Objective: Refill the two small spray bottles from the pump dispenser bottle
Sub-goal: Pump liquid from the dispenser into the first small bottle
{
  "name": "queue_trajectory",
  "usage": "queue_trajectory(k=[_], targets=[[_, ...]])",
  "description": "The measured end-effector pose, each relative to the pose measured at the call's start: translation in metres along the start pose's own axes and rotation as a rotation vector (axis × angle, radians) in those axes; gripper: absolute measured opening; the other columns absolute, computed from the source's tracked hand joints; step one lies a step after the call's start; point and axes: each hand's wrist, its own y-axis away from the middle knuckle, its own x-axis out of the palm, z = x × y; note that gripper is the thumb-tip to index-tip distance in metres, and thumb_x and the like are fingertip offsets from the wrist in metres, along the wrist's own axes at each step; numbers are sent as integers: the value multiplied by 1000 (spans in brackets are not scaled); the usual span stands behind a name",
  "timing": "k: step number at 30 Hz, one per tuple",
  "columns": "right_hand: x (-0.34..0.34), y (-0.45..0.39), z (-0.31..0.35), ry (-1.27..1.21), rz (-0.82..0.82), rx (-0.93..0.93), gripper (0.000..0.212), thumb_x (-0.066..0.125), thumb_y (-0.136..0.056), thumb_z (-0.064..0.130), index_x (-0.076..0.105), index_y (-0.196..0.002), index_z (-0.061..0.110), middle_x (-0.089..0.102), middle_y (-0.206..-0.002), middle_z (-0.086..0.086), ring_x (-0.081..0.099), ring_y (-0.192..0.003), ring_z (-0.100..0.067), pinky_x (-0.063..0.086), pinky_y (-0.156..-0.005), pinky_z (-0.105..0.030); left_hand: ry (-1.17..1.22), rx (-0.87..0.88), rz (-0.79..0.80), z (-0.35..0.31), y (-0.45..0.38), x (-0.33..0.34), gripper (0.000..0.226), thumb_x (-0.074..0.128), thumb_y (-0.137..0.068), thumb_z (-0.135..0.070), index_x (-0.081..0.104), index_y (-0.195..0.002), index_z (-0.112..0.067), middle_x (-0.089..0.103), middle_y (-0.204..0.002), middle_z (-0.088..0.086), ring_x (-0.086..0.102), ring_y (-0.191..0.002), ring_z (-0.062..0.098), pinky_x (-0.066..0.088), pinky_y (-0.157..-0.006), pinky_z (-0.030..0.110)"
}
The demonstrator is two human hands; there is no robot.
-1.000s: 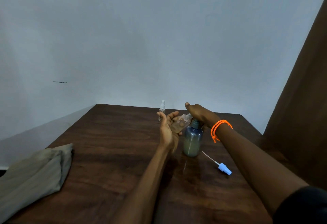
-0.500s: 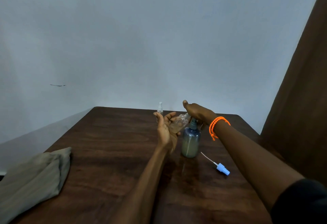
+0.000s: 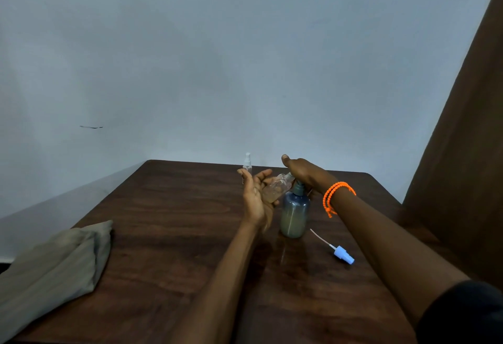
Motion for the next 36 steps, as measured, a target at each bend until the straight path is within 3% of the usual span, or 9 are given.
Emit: queue_trajectory(k=[4,12,16,18,22,25,27,31,36], targets=[[-7,1,7,22,23,2,78,25,-92,72,55,-120,6,69,-107,-20,68,-95,-45,56,-86,-59,13,7,20,-2,-1,3,99,28,-80,-89,57,-128,-7,65,-104,8,68,-79,19,36,-55,29],[-2,9,7,42,-45,-1,71,24,-98,65,54,-131,9,63,-119,-18,65,-97,-41,56,-82,-45,-13,-5,-8,-1,0,1,98,29,-81,-91,59,-125,-9,66,-99,6,69,-78,18,34,-59,31],[-10,10,12,54,-102,-49,69,21,-102,61,60,-117,5,61,-112,-14,61,-103,-33,47,-79,-37,33,-1,-5,-4,3,8,90,31,-79,-84,58,-120,-9,67,-93,4,67,-70,16,35,-53,28],[-13,8,11,-21,-105,-54,78,21,-98,67,66,-101,4,68,-108,-15,63,-102,-34,50,-85,-40,36,0,-8,-4,2,8,89,30,-80,-85,57,-121,-10,69,-94,4,68,-71,16,35,-52,28],[-17,5,1,-352,-62,11,75,32,-97,65,69,-88,1,72,-75,-18,69,-77,-35,57,-73,-43,34,6,-10,-4,1,5,88,27,-83,-84,56,-121,-11,68,-94,4,69,-71,15,34,-53,27],[-10,7,-18,-507,-37,73,49,48,-97,50,63,-107,5,68,-90,-16,68,-79,-33,59,-67,-38,39,9,-5,-4,2,3,85,22,-89,-81,56,-121,-10,69,-92,3,69,-69,14,35,-52,27],[0,10,-29,-650,-38,81,38,57,-95,45,65,-99,8,68,-84,-12,69,-72,-29,58,-61,-32,21,14,-2,-4,3,4,84,21,-90,-82,57,-120,-11,70,-95,2,71,-70,16,35,-53,27],[20,18,-37,-862,-84,-39,46,62,-92,53,69,-75,10,69,-69,-9,64,-58,-23,52,-56,-30,19,16,3,-8,6,6,89,29,-85,-88,57,-121,-12,72,-99,3,75,-87,28,32,-55,29],[39,18,-33,-862,-286,-118,51,53,-91,52,63,-70,7,67,-66,-18,59,-54,-27,46,-49,-30,25,27,6,-8,6,8,92,30,-83,-91,57,-121,-12,70,-99,5,71,-78,23,34,-57,30]])
